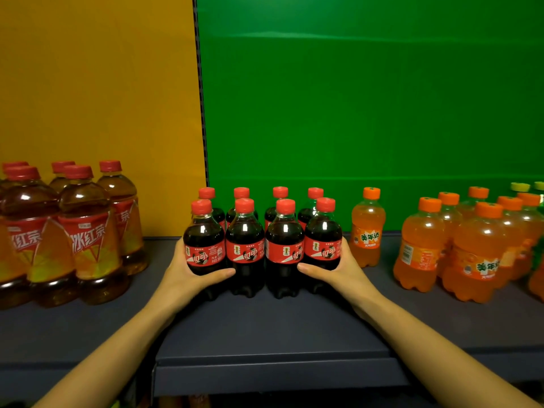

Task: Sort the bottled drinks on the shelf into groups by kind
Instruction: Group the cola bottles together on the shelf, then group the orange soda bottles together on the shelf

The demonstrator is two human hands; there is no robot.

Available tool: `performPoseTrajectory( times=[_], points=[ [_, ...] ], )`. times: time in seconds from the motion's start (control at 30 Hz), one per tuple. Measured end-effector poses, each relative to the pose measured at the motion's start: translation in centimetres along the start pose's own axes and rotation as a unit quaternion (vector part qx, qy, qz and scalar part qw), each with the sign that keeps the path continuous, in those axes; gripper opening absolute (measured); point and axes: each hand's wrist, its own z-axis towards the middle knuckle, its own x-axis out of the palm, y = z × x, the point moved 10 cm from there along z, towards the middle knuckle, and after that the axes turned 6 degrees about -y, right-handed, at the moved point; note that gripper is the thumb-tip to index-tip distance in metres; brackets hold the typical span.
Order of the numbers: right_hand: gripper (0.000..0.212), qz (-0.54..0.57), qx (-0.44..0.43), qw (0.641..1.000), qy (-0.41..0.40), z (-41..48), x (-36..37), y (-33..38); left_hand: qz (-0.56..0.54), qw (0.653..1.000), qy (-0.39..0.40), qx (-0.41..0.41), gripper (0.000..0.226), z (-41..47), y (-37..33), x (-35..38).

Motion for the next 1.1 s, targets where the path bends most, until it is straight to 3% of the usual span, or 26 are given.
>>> performPoseTrajectory(
  times=[0.1,0.27,0.37,0.47,0.57,0.67,0.83,0.97,1.1],
  points=[
    [0.084,-0.008,-0.001,1.0,-0.006,-0.1,0.1,0.1,-0.003,1.0,-0.007,0.002,0.102,0.1,-0.1,0.1],
    [0.083,-0.028,-0.001,1.0,-0.01,-0.3,0.1,0.4,0.017,1.0,-0.003,-0.016,0.115,0.2,0.3,-0.3],
    [0.08,-0.04,0.002,0.999,-0.007,-0.6,0.1,0.8,0.058,0.997,-0.042,0.005,0.124,-0.4,-0.9,-0.9],
    [0.086,-0.051,0.003,0.998,-0.023,-1.3,-0.6,1.6,0.135,0.979,-0.116,0.099,0.121,-1.7,-3.9,-1.9],
    [0.092,-0.112,-0.011,0.992,-0.057,-2.2,-2.5,3.0,0.196,0.932,-0.147,0.268,0.095,-3.4,-8.1,-1.8],
    [0.075,-0.166,-0.044,0.982,-0.084,-3.2,-5.2,4.7,0.237,0.892,-0.115,0.368,0.059,-4.9,-10.5,-0.1],
    [0.039,-0.216,-0.103,0.95,-0.202,-4.9,-12.1,6.2,0.212,0.876,-0.059,0.429,0.03,-7.4,-13.0,4.5],
    [0.05,-0.321,-0.157,0.889,-0.285,-6.1,-15.9,6.3,0.169,0.888,0.03,0.427,0.02,-8.7,-13.9,9.8],
    [0.067,-0.349,-0.141,0.897,-0.232,-5.5,-16.4,3.8,0.156,0.911,0.118,0.362,0.022,-8.9,-13.5,16.1]
  ],
)
